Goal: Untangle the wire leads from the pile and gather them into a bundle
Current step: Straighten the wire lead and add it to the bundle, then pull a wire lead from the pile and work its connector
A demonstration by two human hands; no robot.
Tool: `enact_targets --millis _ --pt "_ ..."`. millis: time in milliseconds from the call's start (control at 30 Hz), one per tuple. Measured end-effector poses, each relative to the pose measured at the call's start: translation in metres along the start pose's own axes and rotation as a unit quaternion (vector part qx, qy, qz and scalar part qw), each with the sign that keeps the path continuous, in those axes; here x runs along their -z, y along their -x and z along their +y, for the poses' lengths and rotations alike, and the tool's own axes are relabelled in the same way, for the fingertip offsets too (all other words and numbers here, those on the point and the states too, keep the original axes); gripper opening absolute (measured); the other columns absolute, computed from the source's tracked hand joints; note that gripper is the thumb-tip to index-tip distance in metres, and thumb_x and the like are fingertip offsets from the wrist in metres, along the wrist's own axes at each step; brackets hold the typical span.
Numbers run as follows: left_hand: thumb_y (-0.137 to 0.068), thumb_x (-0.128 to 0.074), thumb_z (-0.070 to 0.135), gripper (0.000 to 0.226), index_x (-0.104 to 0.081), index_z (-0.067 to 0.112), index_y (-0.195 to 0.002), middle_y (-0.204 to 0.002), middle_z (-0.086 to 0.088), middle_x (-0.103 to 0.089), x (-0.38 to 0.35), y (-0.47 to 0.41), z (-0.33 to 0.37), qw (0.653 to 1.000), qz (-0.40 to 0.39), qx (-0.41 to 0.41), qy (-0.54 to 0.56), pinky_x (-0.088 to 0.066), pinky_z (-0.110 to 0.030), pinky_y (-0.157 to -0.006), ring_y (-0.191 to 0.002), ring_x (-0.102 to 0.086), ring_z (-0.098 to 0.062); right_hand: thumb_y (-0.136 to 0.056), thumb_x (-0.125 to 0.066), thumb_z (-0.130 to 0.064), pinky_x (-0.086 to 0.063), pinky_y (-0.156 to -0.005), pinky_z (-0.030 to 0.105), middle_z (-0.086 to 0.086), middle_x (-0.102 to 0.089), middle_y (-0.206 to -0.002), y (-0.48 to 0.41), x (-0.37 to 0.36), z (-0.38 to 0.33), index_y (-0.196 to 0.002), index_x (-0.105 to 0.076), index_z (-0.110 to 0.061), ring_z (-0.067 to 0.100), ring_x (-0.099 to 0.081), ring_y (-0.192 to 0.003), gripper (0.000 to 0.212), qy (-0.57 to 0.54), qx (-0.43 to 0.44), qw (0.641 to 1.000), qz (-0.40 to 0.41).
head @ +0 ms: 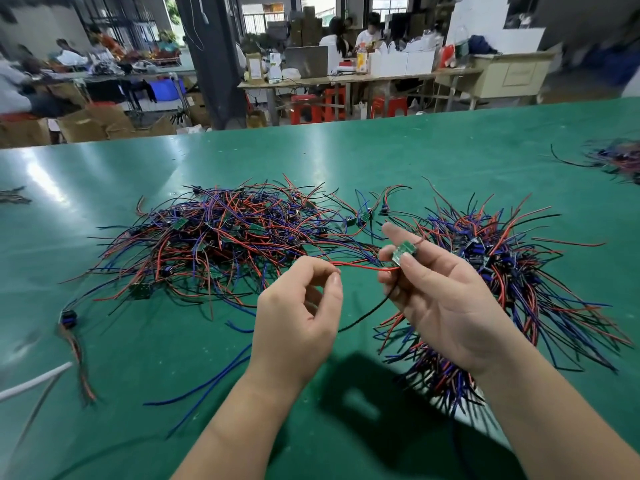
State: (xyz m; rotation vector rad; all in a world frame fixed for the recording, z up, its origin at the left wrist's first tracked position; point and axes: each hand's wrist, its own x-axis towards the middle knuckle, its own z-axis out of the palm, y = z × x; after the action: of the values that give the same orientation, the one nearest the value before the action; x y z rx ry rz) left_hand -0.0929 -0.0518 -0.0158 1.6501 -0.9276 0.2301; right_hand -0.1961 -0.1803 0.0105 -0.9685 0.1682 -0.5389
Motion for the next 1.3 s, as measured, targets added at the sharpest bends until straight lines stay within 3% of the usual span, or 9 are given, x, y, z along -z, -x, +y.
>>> enact_targets --millis 133,267,400,600,767,867,933,1100,1300 --pt "-0.085 -0.058 0.023 0.008 -0.061 0.025 -0.078 -0.065 0.013 -0.060 0.013 -0.009 -0.007 0.995 0.034 -0.016 -0.098 -0.045 -0.018 -0.056 -0.059 -0.056 -0.005 -0.066 -0.065 -0.011 -0.045 -0.062 0.017 0.012 -0.070 -0.086 0.000 -0.004 -0.010 -0.108 -0.062 -0.016 0.008 -0.062 -0.070 0.042 0.141 0.066 0.988 0.024" --pt "-0.083 -0.062 0.022 0.009 -0.065 0.022 -0.074 -0.073 0.007 -0.062 0.035 -0.023 -0.026 0.970 0.055 0.089 -0.218 -0.045 -0.032 -0.071 -0.076 -0.056 -0.019 -0.063 -0.076 -0.006 -0.050 -0.062 0.017 0.005 -0.074 -0.081 -0.028 -0.020 -0.035 -0.089 -0.067 -0.015 0.010 -0.064 -0.071 0.029 0.268 0.089 0.959 -0.001" --pt "-0.081 -0.058 0.033 0.021 -0.067 0.027 -0.099 -0.100 -0.005 -0.059 0.057 -0.030 -0.053 0.907 0.009 0.234 -0.351 -0.043 -0.037 -0.083 -0.100 -0.048 -0.030 -0.074 -0.077 -0.007 -0.057 -0.067 0.027 -0.002 -0.072 -0.076 -0.110 -0.019 -0.059 -0.084 -0.063 -0.023 0.011 -0.067 -0.067 0.023 0.447 0.172 0.872 0.101" --pt "-0.085 -0.055 0.042 0.049 -0.047 0.033 -0.133 -0.139 -0.010 -0.043 0.062 -0.024 -0.079 0.834 -0.090 0.352 -0.416 -0.035 -0.040 -0.100 -0.124 -0.034 -0.035 -0.085 -0.063 -0.017 -0.056 -0.084 0.042 0.006 -0.066 -0.095 -0.164 0.007 -0.050 -0.130 -0.051 -0.002 0.021 -0.070 -0.083 0.049 0.543 0.034 0.821 0.170" --pt "-0.086 -0.062 0.024 0.030 -0.066 0.014 -0.114 -0.105 -0.006 -0.062 0.060 -0.030 -0.072 0.935 0.063 0.200 -0.286 -0.039 -0.028 -0.084 -0.100 -0.055 -0.023 -0.085 -0.052 0.001 -0.057 -0.070 0.028 0.005 -0.070 -0.087 -0.107 -0.001 -0.041 -0.105 -0.063 -0.012 0.018 -0.069 -0.076 0.026 0.468 0.049 0.871 0.144" --pt "-0.083 -0.066 0.022 0.008 -0.070 0.021 -0.090 -0.088 0.006 -0.068 0.055 -0.032 -0.048 0.964 0.142 0.097 -0.201 -0.036 -0.005 -0.074 -0.080 -0.058 -0.006 -0.091 -0.054 0.000 -0.054 -0.058 0.021 0.008 -0.073 -0.079 -0.054 -0.006 -0.030 -0.091 -0.067 -0.009 0.016 -0.068 -0.066 0.015 0.374 -0.022 0.926 0.039" --pt "-0.082 -0.066 0.020 0.009 -0.065 0.023 -0.074 -0.073 0.013 -0.064 0.050 -0.031 -0.026 0.974 0.169 0.013 -0.149 -0.042 -0.012 -0.069 -0.069 -0.057 -0.006 -0.095 -0.052 -0.008 -0.053 -0.056 0.021 0.011 -0.072 -0.080 -0.029 -0.008 -0.014 -0.092 -0.067 -0.005 0.017 -0.067 -0.064 0.015 0.336 -0.095 0.937 -0.014" --pt "-0.081 -0.054 0.013 0.024 -0.060 0.002 -0.060 -0.066 -0.005 -0.059 0.028 -0.008 0.013 0.983 0.030 -0.183 0.015 -0.045 -0.038 -0.064 -0.069 -0.057 -0.026 -0.080 -0.048 -0.048 -0.050 -0.055 0.023 0.014 -0.071 -0.089 -0.011 -0.015 0.021 -0.109 -0.061 -0.002 0.018 -0.066 -0.066 0.056 0.118 -0.177 0.977 -0.024" --pt "-0.076 -0.061 0.014 0.017 -0.060 0.007 -0.060 -0.065 -0.004 -0.058 -0.006 0.015 0.024 0.960 -0.179 -0.212 0.049 -0.046 -0.038 -0.068 -0.065 -0.052 -0.023 -0.077 -0.060 -0.029 -0.051 -0.063 0.022 0.007 -0.069 -0.073 -0.006 -0.003 0.014 -0.087 -0.076 -0.011 0.015 -0.060 -0.065 0.025 0.094 -0.045 0.994 -0.017"
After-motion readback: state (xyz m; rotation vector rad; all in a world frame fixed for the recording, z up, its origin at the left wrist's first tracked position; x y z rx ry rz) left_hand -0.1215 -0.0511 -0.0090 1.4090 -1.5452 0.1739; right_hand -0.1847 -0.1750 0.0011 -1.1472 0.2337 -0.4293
